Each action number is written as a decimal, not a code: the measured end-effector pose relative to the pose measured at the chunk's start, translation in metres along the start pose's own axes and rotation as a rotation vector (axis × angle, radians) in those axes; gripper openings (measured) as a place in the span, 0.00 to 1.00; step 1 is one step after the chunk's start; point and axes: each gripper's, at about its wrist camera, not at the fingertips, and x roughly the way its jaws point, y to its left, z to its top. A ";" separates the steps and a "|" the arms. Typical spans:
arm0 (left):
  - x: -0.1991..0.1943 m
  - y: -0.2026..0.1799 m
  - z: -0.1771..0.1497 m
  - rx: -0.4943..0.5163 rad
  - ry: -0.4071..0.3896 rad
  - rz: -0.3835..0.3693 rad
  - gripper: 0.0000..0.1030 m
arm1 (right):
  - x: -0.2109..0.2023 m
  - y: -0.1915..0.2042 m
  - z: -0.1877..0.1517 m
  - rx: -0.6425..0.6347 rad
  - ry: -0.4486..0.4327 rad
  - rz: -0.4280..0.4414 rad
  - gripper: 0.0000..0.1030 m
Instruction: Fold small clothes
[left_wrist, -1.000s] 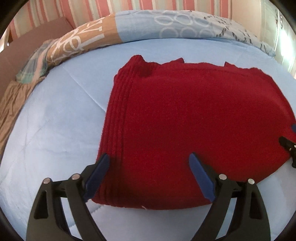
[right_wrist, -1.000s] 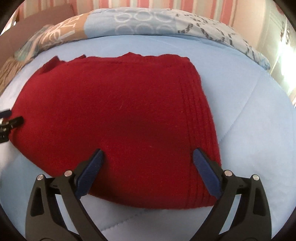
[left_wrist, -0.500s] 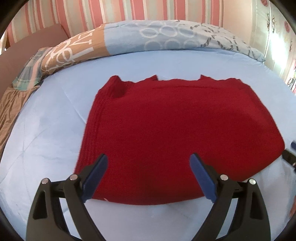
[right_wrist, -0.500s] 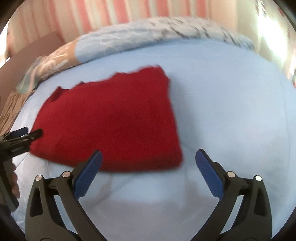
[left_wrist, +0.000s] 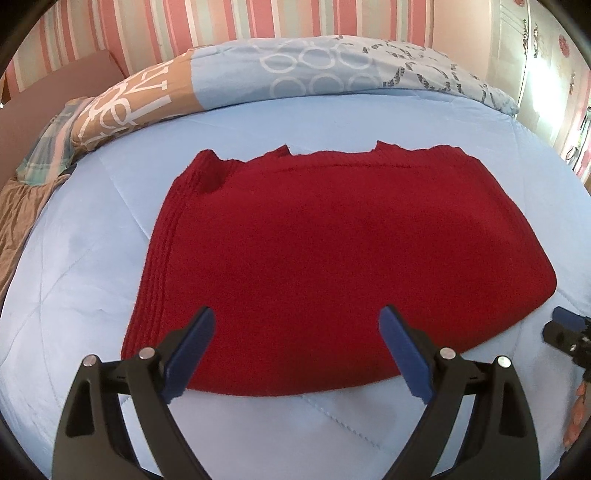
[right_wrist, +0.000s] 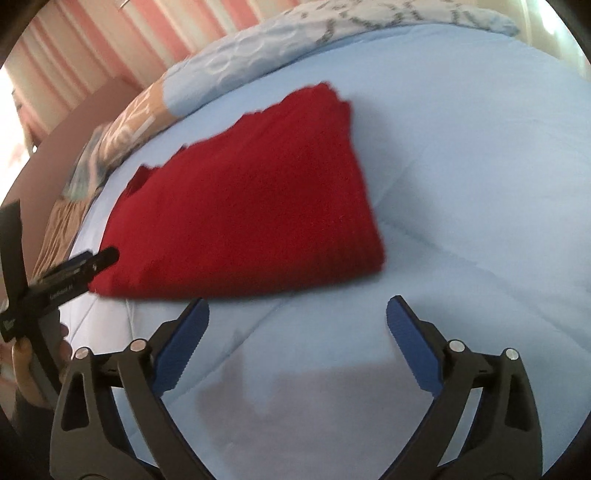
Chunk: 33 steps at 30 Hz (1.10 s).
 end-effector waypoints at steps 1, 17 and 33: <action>0.001 -0.001 0.000 0.003 0.002 0.000 0.89 | 0.004 0.001 0.001 -0.009 0.009 -0.005 0.92; 0.005 -0.003 0.000 0.009 0.015 0.008 0.89 | 0.037 -0.003 0.043 0.107 0.012 -0.090 0.87; 0.008 0.000 -0.001 0.009 0.027 0.020 0.89 | 0.034 -0.010 0.047 0.248 0.050 -0.095 0.68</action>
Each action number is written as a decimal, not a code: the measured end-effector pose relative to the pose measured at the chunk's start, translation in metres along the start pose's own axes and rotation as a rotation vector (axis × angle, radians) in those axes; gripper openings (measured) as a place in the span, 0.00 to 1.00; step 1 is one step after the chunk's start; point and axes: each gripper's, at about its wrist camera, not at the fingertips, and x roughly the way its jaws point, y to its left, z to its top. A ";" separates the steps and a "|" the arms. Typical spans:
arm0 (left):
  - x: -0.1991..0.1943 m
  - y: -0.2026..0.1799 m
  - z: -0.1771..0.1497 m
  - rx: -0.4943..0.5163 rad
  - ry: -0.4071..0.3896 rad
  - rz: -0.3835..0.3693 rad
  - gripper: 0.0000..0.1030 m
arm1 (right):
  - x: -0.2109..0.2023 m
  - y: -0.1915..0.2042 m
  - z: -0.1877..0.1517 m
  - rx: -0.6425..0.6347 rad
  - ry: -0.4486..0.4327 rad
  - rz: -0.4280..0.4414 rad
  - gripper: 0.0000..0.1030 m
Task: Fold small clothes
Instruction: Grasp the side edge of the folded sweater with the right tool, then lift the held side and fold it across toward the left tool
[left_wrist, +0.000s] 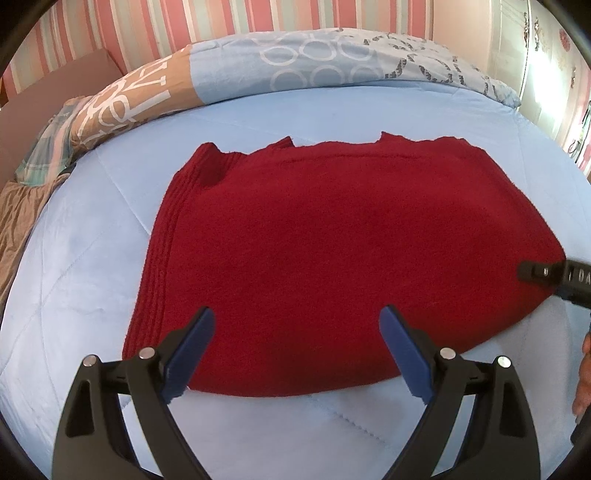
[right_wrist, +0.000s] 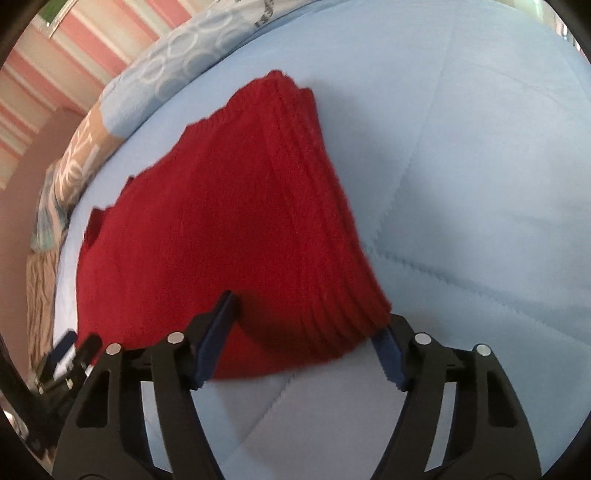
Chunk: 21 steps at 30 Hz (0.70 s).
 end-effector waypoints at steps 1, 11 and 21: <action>0.000 0.001 0.000 0.000 0.000 0.002 0.89 | 0.000 0.000 0.002 0.010 -0.007 0.009 0.68; 0.005 0.005 0.003 -0.040 0.021 0.004 0.89 | 0.001 0.024 0.006 -0.079 -0.078 -0.006 0.27; 0.028 -0.016 0.006 -0.003 0.053 0.056 0.89 | -0.024 0.052 -0.010 -0.235 -0.253 -0.032 0.25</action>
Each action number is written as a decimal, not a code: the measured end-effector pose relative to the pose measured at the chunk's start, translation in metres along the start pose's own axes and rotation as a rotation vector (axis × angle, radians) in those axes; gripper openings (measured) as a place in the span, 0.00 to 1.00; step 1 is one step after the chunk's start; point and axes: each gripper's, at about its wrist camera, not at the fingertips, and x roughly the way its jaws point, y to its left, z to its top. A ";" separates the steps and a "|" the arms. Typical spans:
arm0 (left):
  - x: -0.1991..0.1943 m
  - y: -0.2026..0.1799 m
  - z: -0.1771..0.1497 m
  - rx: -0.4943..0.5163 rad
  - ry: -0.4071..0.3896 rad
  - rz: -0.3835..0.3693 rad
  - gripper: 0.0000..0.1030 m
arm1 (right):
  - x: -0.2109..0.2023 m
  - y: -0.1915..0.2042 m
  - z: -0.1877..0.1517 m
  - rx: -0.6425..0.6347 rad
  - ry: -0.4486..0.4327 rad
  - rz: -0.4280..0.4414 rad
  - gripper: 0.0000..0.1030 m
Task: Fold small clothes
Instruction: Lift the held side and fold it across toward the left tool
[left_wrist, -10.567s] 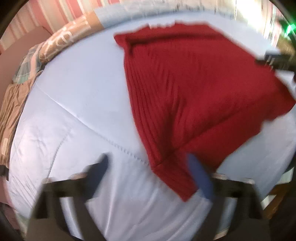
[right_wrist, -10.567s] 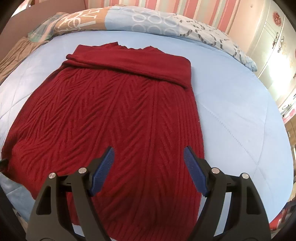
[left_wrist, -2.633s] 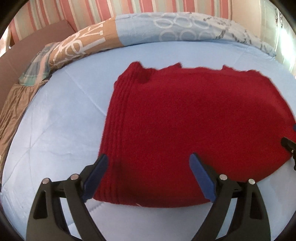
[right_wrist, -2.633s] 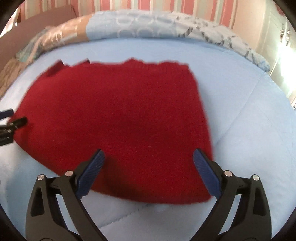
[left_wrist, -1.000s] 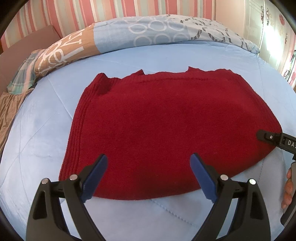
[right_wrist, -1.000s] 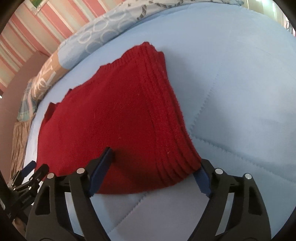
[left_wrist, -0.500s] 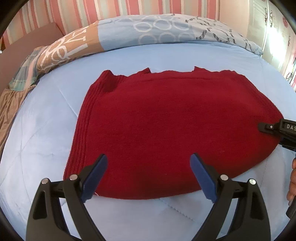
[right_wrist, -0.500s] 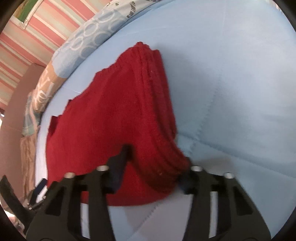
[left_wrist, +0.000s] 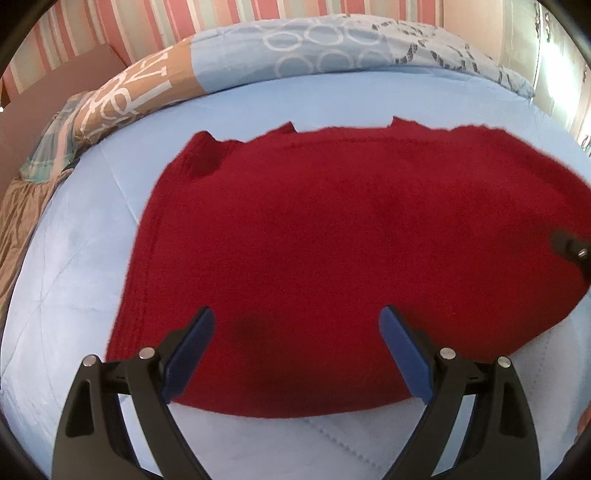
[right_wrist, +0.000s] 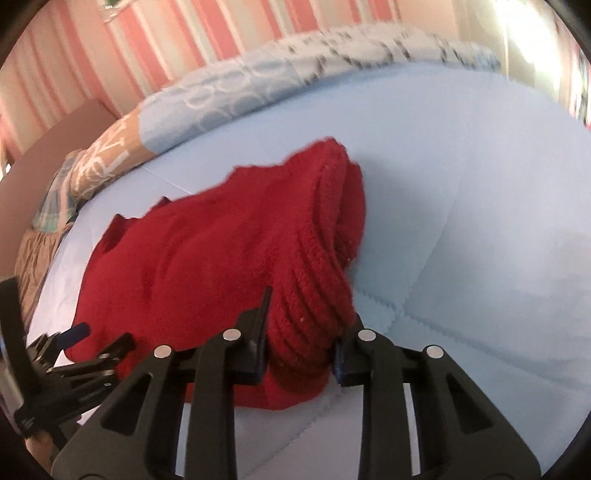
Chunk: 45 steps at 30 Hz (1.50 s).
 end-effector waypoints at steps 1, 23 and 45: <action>0.004 -0.003 0.000 0.007 0.007 0.012 0.89 | -0.002 0.003 0.000 -0.015 -0.011 0.000 0.25; 0.018 -0.002 -0.006 0.004 -0.007 0.024 0.93 | -0.013 0.054 0.016 -0.081 -0.064 0.043 0.25; -0.022 0.195 -0.013 -0.147 -0.108 -0.001 0.93 | 0.003 0.174 0.020 -0.143 -0.103 0.123 0.21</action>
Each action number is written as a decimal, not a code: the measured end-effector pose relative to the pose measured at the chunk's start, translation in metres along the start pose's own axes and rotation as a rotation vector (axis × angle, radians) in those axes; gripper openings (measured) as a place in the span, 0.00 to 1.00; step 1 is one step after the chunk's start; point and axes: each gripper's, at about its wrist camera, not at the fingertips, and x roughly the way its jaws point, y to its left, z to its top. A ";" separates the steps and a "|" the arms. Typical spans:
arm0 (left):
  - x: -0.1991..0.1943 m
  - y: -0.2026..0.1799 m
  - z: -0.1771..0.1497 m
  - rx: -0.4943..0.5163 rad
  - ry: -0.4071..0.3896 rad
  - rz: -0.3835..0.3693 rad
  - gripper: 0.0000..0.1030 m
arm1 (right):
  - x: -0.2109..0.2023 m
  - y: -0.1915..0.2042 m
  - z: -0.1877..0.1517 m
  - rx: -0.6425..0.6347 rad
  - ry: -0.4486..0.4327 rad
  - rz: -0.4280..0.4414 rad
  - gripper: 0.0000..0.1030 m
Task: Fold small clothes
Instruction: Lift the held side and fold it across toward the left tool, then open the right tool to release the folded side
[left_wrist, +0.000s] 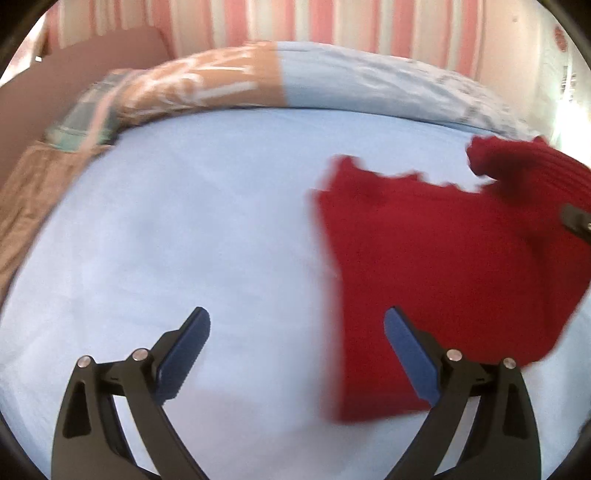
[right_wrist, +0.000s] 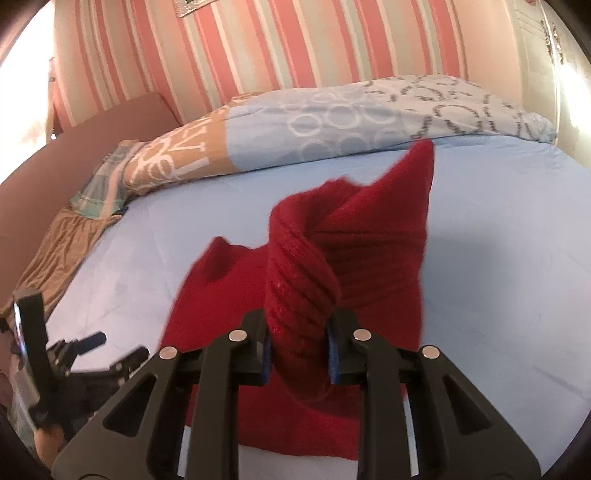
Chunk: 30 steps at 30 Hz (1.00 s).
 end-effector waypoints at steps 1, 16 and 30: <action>0.002 0.015 0.001 -0.006 0.001 0.022 0.93 | 0.002 0.006 -0.001 0.001 0.001 0.008 0.21; -0.007 0.109 -0.030 -0.143 0.008 0.130 0.93 | 0.064 0.136 -0.086 -0.357 0.225 0.104 0.18; -0.010 0.064 0.011 -0.071 0.003 -0.016 0.93 | 0.002 0.106 -0.060 -0.379 0.202 0.164 0.68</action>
